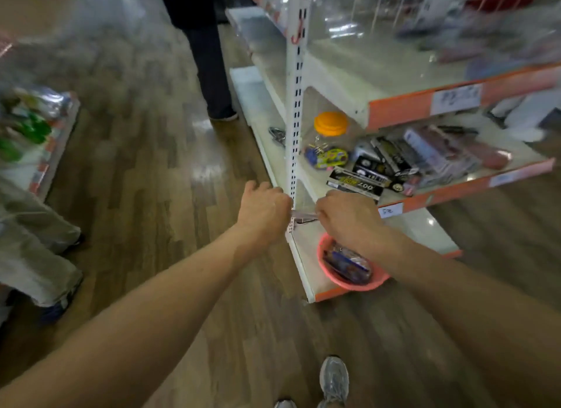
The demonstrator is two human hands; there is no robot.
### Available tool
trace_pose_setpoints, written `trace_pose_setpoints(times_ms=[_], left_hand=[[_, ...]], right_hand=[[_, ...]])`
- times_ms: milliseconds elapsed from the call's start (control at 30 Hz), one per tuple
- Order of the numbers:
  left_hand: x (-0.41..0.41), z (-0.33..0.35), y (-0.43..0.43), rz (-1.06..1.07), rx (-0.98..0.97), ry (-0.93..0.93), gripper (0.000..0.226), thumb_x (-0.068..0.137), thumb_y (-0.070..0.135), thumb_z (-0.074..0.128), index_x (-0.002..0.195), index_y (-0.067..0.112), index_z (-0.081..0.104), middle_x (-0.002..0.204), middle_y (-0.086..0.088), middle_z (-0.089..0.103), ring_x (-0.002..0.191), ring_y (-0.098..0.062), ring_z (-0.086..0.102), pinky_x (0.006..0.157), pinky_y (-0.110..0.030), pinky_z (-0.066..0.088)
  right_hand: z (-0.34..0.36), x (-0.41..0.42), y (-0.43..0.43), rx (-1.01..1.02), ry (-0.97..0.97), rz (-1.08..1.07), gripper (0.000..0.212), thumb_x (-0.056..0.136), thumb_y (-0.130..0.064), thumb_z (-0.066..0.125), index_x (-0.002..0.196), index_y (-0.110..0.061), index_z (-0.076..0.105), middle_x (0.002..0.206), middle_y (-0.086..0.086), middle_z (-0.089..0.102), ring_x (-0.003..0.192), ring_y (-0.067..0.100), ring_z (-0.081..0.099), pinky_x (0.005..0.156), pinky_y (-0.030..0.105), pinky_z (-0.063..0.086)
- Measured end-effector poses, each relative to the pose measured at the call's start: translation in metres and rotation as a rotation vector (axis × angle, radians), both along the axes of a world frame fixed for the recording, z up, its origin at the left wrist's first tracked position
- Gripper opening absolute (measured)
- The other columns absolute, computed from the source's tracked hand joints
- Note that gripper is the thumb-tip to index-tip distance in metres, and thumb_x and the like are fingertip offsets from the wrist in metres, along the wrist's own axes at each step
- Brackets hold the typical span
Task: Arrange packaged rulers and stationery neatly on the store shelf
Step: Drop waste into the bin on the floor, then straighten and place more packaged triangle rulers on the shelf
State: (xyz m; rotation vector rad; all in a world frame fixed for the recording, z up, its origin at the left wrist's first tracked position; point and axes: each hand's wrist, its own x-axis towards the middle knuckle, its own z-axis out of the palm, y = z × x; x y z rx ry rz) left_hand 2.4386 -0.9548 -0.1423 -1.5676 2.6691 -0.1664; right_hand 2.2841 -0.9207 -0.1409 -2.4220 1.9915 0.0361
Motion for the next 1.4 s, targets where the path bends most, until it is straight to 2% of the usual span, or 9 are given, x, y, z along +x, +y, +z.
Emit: trace_pose_setpoints(times_ms=[167,267,433,633,800,967,1167,1233,1400], left_hand=[[-0.045,0.083,0.018,-0.192,-0.117,0.089,0.023,0.093,0.026,0.045,0.095,0.020,0.067,0.098,-0.001,0.063,0.101,-0.025,0.053,0.087,-0.034,0.030],[-0.073,0.120,0.026,-0.237,-0.029,0.265,0.021,0.090,0.029,0.050,0.091,0.019,0.068,0.095,-0.003,0.067,0.095,-0.027,0.059,0.079,-0.031,0.037],[-0.121,0.177,0.034,-0.113,0.538,0.784,0.008,0.078,0.020,0.074,0.080,0.013,0.073,0.072,-0.005,0.067,0.064,-0.014,0.057,0.062,-0.023,0.050],[-0.203,0.209,0.047,0.067,1.088,1.336,0.007,0.085,0.007,0.064,0.083,0.014,0.065,0.067,-0.001,0.070,0.061,-0.013,0.064,0.074,-0.027,0.049],[-0.300,0.204,0.081,-0.014,1.135,1.208,0.009,0.088,0.006,0.060,0.088,0.014,0.064,0.075,-0.004,0.067,0.064,-0.013,0.061,0.060,-0.022,0.048],[-0.361,0.200,0.089,-0.023,1.010,1.141,0.012,0.093,0.005,0.049,0.096,0.009,0.060,0.075,-0.005,0.068,0.069,-0.017,0.065,0.067,-0.029,0.052],[-0.379,0.207,0.073,0.065,0.987,1.253,0.008,0.090,0.006,0.057,0.087,0.013,0.059,0.057,0.000,0.063,0.053,-0.015,0.063,0.055,-0.025,0.052],[-0.377,0.209,0.060,0.101,0.978,1.273,0.011,0.091,0.006,0.057,0.086,0.016,0.060,0.058,-0.001,0.059,0.047,-0.012,0.056,0.049,-0.021,0.050],[-0.368,0.208,0.016,0.057,1.069,1.087,0.014,0.093,0.012,0.057,0.087,0.022,0.066,0.064,0.000,0.055,0.055,-0.013,0.050,0.063,-0.027,0.048]], right_hand=[[0.092,-0.050,0.037,-0.106,-0.051,-0.117,0.028,0.095,-0.027,0.043,0.103,-0.018,0.068,0.108,0.007,0.066,0.104,0.028,0.061,0.078,0.036,0.050],[0.141,-0.084,0.060,-0.122,-0.134,-0.202,0.022,0.092,-0.027,0.052,0.103,-0.021,0.071,0.102,0.002,0.069,0.100,0.024,0.062,0.076,0.031,0.048],[0.193,-0.153,0.094,0.011,-0.475,-0.266,0.010,0.087,-0.021,0.062,0.090,-0.023,0.071,0.080,-0.009,0.066,0.072,0.004,0.058,0.065,0.019,0.043],[0.212,-0.233,0.134,0.058,-1.016,-0.435,0.013,0.092,-0.011,0.058,0.092,-0.008,0.071,0.076,0.002,0.067,0.067,0.009,0.059,0.061,0.017,0.052],[0.207,-0.288,0.149,-0.010,-1.437,-0.594,0.026,0.092,-0.002,0.055,0.106,0.020,0.055,0.084,0.037,0.056,0.067,0.019,0.053,0.050,0.016,0.048],[0.199,-0.332,0.146,0.001,-1.313,-0.607,0.016,0.089,-0.019,0.064,0.082,-0.004,0.066,0.083,0.014,0.067,0.071,0.015,0.063,0.060,0.019,0.051],[0.204,-0.362,0.123,0.039,-1.310,-0.545,0.028,0.091,-0.024,0.060,0.097,0.001,0.069,0.077,0.006,0.068,0.062,0.008,0.063,0.067,0.025,0.052],[0.205,-0.363,0.111,0.044,-1.401,-0.518,0.025,0.092,-0.025,0.059,0.092,-0.003,0.071,0.072,0.005,0.066,0.060,0.011,0.061,0.062,0.025,0.052],[0.205,-0.368,0.064,0.019,-1.684,-0.483,0.014,0.096,-0.017,0.053,0.099,-0.006,0.062,0.071,0.007,0.060,0.059,0.015,0.055,0.060,0.026,0.046]])
